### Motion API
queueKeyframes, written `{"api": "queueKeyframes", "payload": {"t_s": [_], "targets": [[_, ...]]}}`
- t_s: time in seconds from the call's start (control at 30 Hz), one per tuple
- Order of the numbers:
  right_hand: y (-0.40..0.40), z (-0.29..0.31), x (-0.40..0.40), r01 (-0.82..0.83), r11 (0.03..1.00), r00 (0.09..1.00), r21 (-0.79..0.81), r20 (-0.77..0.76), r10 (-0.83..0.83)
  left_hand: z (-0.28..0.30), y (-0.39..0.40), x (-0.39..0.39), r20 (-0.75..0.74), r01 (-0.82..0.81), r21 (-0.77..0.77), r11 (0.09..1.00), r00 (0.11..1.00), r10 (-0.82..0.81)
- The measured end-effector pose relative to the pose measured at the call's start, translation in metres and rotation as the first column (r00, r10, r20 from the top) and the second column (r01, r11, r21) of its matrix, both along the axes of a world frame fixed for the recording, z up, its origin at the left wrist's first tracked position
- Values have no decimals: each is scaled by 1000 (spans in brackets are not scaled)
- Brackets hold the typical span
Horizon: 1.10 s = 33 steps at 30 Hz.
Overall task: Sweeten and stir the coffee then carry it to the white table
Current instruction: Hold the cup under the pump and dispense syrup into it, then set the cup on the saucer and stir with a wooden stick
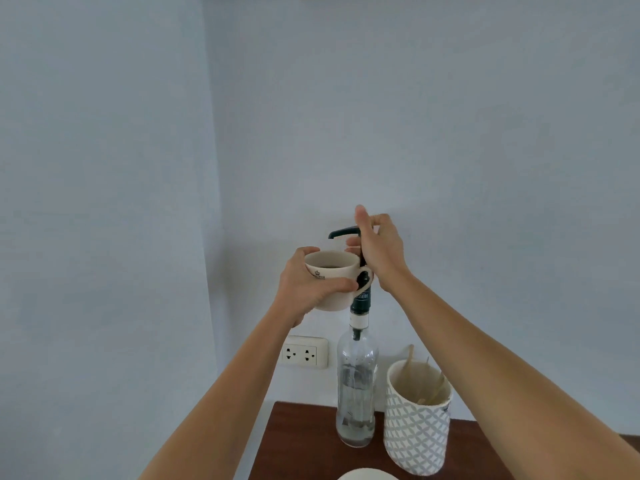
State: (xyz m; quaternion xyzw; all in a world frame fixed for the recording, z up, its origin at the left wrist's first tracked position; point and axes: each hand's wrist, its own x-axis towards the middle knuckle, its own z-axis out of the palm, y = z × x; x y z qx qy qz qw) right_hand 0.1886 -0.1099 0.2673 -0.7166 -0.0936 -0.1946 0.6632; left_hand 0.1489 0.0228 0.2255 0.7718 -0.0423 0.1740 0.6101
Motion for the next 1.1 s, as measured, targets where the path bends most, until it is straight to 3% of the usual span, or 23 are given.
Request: {"api": "queueKeyframes", "payload": {"t_s": [0.1, 0.17, 0.37, 0.73, 1.1], "targets": [[-7, -19, -25, 166, 986, 977, -22, 137, -162, -7, -2, -8, 25, -4, 4, 1000, 1000, 4], [-11, -41, -42, 189, 982, 968, -26, 173, -182, -15, -4, -15, 42, 0, 9, 1000, 999, 0], [-19, -106, -67, -44, 999, 998, -18, -42, 43, -53, -13, -40, 32, 60, 61, 996, 998, -62], [-56, -219, -115, -73, 984, 954, 161, -275, 116, -175, -30, -92, -75, 348, 88, 933, 937, -342], [-67, -286, -145, -102, 982, 902, 161, -401, 159, -247, -40, -127, -123, 358, 62, 932, 929, -349]]}}
